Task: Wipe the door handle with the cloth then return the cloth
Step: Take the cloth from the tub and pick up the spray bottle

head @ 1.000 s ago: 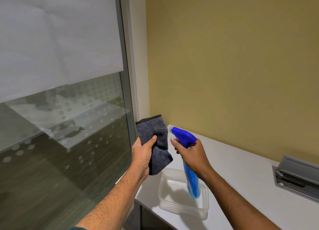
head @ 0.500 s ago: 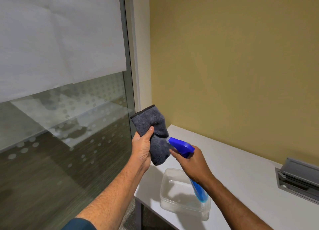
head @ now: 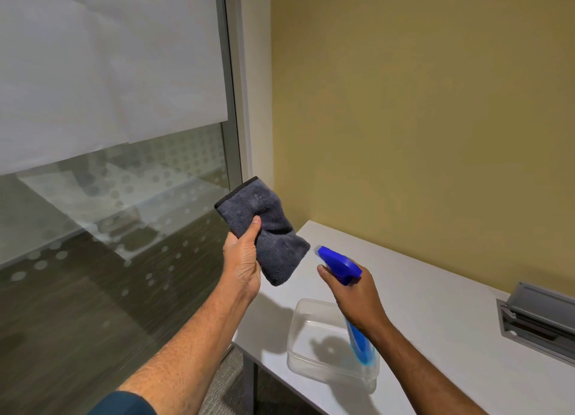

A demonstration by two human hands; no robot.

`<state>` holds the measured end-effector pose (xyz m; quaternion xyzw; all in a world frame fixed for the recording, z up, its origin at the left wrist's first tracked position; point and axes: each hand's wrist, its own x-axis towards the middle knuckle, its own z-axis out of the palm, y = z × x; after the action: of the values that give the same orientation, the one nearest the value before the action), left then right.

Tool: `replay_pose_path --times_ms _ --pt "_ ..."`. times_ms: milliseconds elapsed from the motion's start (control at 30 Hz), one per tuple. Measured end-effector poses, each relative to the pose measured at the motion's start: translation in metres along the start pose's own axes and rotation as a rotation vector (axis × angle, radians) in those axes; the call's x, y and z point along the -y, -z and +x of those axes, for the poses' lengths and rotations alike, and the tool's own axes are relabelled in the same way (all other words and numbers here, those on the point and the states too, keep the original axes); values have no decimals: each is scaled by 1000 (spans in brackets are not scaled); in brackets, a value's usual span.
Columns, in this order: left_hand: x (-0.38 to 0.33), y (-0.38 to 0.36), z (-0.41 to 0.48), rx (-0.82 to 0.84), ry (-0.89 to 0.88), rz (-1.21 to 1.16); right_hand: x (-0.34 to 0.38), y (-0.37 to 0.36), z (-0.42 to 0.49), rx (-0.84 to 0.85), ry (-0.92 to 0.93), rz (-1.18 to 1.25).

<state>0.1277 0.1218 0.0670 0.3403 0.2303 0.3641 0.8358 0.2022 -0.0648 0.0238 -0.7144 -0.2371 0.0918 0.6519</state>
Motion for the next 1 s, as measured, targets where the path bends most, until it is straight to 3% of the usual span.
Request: replay_pose_path --times_ms 367,700,1000 --pt "9 5 -5 14 18 45 -21 1 5 -57 -29 100" --pt "12 25 -11 25 28 107 -73 19 -4 -147 -266 197" --pt "14 29 -22 65 32 139 -91 17 7 -175 -319 210"
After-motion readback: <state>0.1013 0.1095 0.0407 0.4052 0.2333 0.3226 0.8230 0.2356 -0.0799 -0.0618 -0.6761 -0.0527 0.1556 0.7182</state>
